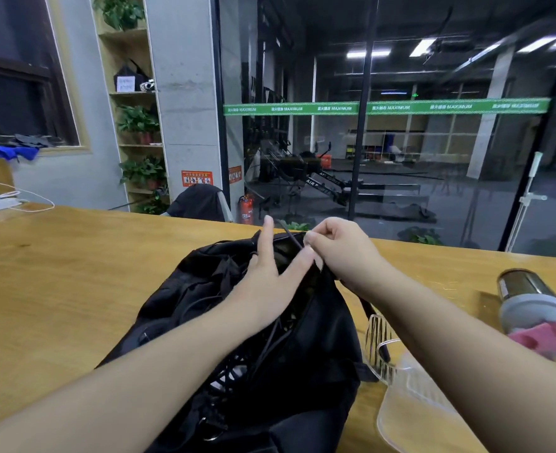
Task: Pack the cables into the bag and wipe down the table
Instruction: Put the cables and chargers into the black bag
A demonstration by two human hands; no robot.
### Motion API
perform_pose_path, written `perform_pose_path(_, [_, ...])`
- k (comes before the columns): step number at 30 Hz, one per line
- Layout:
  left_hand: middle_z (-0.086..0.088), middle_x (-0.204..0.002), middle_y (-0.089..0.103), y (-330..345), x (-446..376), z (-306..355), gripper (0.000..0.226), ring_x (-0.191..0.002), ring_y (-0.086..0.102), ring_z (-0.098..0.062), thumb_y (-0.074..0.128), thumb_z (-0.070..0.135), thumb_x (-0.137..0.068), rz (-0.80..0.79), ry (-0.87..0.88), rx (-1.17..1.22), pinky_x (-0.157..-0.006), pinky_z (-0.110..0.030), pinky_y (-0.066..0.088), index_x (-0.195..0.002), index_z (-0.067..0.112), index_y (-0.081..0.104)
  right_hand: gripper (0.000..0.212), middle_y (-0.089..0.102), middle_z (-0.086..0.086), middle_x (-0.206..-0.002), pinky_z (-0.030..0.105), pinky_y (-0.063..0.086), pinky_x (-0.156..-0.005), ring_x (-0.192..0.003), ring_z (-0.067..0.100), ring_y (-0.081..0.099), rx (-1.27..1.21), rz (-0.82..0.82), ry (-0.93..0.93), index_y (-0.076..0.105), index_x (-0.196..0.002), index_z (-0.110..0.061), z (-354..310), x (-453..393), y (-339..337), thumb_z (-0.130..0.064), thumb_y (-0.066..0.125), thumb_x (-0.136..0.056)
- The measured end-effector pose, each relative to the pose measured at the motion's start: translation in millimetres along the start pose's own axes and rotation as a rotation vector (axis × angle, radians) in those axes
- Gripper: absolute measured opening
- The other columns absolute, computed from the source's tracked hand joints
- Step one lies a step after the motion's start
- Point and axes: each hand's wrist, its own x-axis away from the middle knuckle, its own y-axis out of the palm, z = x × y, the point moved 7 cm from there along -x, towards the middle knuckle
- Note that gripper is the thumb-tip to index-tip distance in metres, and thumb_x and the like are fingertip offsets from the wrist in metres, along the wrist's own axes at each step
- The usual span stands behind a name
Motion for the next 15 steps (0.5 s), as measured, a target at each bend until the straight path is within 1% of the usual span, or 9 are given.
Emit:
perform_pose_path(2, [0.001,-0.154,0.021,-5.9,-5.4,0.1,0.077,-0.132,0.035,-0.017,0.032,0.076,-0.078,0.083,0.021,0.089,-0.095,-0.03,0.024,-0.129,0.06,-0.023,0.015,0.059,-0.003,-0.071,0.025,0.038,-0.054,-0.061,0.012,0.052,-0.035,-0.01,0.018,0.061,-0.081,-0.012,-0.2,-0.3,-0.7,-0.021,0.054,-0.09])
perform_pose_path(5, [-0.006,-0.141,0.041,-10.5,-14.0,0.5,0.062,-0.077,0.052,0.013,0.037,0.051,-0.089,0.073,0.094,0.004,-0.069,-0.014,0.034,-0.137,0.058,-0.001,0.015,0.057,-0.002,-0.064,0.025,0.037,-0.051,-0.055,0.012,0.049,-0.047,-0.048,0.068,0.062,-0.081,-0.013,1.5,0.3,-0.1,-0.021,0.054,-0.091])
perform_pose_path(6, [-0.01,-0.14,0.041,-9.6,-14.5,-2.4,0.058,-0.069,0.052,0.011,0.037,0.043,-0.091,0.046,0.104,-0.044,-0.061,-0.012,0.035,-0.139,0.054,0.007,0.017,0.057,-0.001,-0.062,0.024,0.037,-0.05,-0.053,0.013,0.049,-0.056,-0.05,0.094,0.062,-0.078,-0.013,3.6,0.4,-0.9,-0.02,0.053,-0.091])
perform_pose_path(7, [-0.007,-0.143,0.038,-7.8,-14.1,-6.2,0.058,-0.079,0.054,0.009,0.037,0.037,-0.091,0.024,0.119,-0.099,-0.064,-0.011,0.037,-0.141,0.048,0.011,0.021,0.055,0.0,-0.058,0.024,0.037,-0.048,-0.05,0.014,0.047,-0.053,-0.035,0.117,0.062,-0.074,-0.014,6.3,0.5,-2.3,-0.019,0.052,-0.092])
perform_pose_path(8, [-0.003,-0.148,0.031,-6.0,-12.8,-10.7,0.059,-0.102,0.053,0.001,0.038,0.033,-0.092,0.009,0.144,-0.161,-0.077,-0.012,0.038,-0.144,0.041,0.011,0.026,0.052,-0.001,-0.053,0.022,0.036,-0.046,-0.046,0.015,0.044,-0.042,-0.009,0.136,0.06,-0.068,-0.014,9.2,1.1,-4.1,-0.017,0.051,-0.092])
perform_pose_path(10, [0.006,-0.155,0.013,-0.1,-6.7,-18.8,0.065,-0.135,0.027,-0.006,0.039,0.029,-0.094,-0.051,0.175,-0.247,-0.101,-0.015,0.024,-0.148,0.03,0.002,0.032,0.045,-0.005,-0.044,0.021,0.032,-0.044,-0.043,0.015,0.037,-0.05,0.039,0.163,0.053,-0.06,-0.013,13.4,3.3,-4.9,-0.012,0.049,-0.091])
perform_pose_path(11, [0.01,-0.155,0.007,3.2,-3.3,-22.4,0.069,-0.136,0.025,-0.007,0.039,0.029,-0.095,-0.088,0.179,-0.262,-0.103,-0.016,0.022,-0.147,0.029,-0.006,0.033,0.043,-0.005,-0.043,0.023,0.031,-0.045,-0.043,0.016,0.035,-0.066,0.054,0.168,0.052,-0.059,-0.013,13.8,4.5,-4.2,-0.011,0.048,-0.091])
perform_pose_path(13, [0.015,-0.152,0.006,5.7,0.6,-28.4,0.078,-0.122,0.045,-0.011,0.039,0.031,-0.095,-0.131,0.165,-0.291,-0.098,-0.02,0.036,-0.143,0.031,-0.022,0.029,0.041,0.001,-0.048,0.025,0.03,-0.048,-0.046,0.019,0.033,-0.061,0.073,0.15,0.052,-0.062,-0.012,11.3,5.3,-3.7,-0.01,0.046,-0.091])
perform_pose_path(15, [0.007,-0.156,0.002,10.8,-1.1,-33.5,0.077,-0.133,0.032,-0.013,0.04,0.027,-0.095,-0.163,0.176,-0.347,-0.104,-0.02,0.027,-0.145,0.026,-0.019,0.022,0.04,0.007,-0.056,0.025,0.028,-0.048,-0.051,0.019,0.032,-0.035,0.081,0.12,0.053,-0.068,-0.011,7.3,5.4,-4.8,-0.01,0.046,-0.089])
